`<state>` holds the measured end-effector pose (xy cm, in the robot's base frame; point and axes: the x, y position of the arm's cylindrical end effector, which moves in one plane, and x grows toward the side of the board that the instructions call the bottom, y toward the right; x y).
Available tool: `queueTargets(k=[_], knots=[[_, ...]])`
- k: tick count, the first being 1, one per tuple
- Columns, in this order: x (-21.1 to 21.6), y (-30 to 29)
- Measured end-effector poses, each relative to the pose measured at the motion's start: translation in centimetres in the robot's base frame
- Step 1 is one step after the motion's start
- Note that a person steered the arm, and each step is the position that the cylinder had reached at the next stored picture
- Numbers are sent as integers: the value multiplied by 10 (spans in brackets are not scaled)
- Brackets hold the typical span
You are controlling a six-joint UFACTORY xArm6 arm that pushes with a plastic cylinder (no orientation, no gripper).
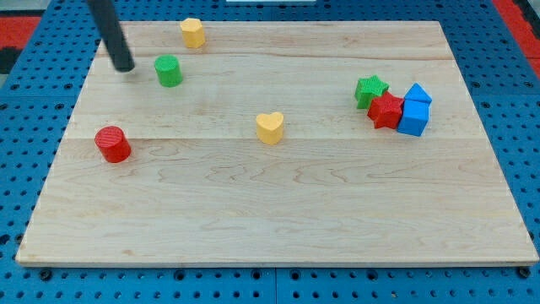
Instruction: Move the green circle to the left of the green star
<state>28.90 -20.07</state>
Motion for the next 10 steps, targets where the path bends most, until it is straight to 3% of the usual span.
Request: queueTargets(k=[1,2,3,4,5,6,7,9,10], knots=[[-3,115],[14,130],[-18,29],[41,17],[34,123],[21,134],[-3,184],[-51,199],[-3,249]])
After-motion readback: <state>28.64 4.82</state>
